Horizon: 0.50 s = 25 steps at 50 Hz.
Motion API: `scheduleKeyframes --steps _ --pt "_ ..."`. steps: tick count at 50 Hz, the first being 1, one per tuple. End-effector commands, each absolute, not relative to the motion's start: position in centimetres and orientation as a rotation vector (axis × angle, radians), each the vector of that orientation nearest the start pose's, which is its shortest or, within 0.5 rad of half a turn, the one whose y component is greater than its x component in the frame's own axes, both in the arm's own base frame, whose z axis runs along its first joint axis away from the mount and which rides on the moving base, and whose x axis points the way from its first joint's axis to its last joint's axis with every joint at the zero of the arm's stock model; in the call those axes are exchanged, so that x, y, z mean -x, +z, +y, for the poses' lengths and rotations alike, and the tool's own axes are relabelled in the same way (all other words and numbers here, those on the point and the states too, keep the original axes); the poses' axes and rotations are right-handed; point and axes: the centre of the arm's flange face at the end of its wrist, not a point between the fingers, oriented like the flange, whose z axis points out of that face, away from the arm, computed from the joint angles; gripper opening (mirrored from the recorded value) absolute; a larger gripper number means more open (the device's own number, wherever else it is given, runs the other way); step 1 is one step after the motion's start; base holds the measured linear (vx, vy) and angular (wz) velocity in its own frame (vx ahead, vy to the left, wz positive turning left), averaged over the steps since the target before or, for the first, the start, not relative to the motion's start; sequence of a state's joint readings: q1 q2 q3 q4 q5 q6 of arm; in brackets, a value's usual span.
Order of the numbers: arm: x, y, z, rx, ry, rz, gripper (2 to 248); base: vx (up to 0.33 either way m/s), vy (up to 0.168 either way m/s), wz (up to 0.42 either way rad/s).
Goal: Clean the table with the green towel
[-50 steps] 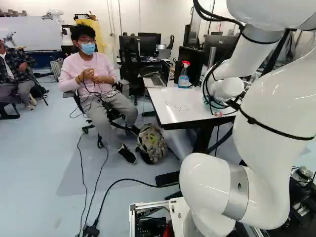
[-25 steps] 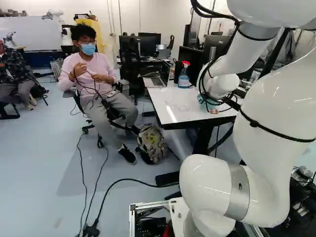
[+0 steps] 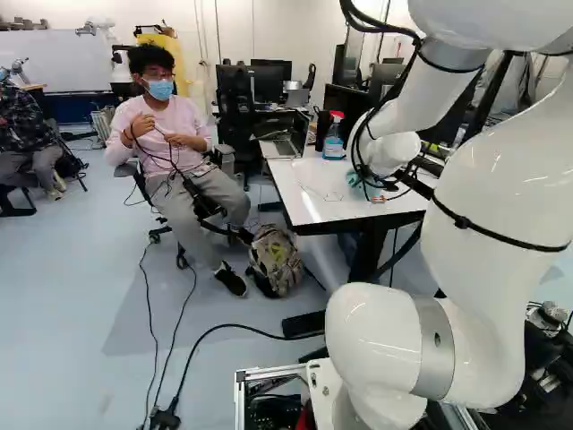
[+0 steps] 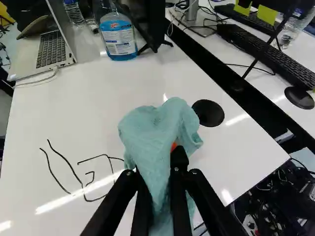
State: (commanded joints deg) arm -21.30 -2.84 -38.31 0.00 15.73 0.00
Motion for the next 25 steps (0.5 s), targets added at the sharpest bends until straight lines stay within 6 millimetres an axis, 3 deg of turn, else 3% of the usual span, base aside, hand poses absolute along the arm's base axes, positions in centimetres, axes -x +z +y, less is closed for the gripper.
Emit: scheduleKeyframes --steps 25 --pt "-45.0 43.7 -14.3 2.923 -1.404 0.454 42 0.000 0.000 0.000"
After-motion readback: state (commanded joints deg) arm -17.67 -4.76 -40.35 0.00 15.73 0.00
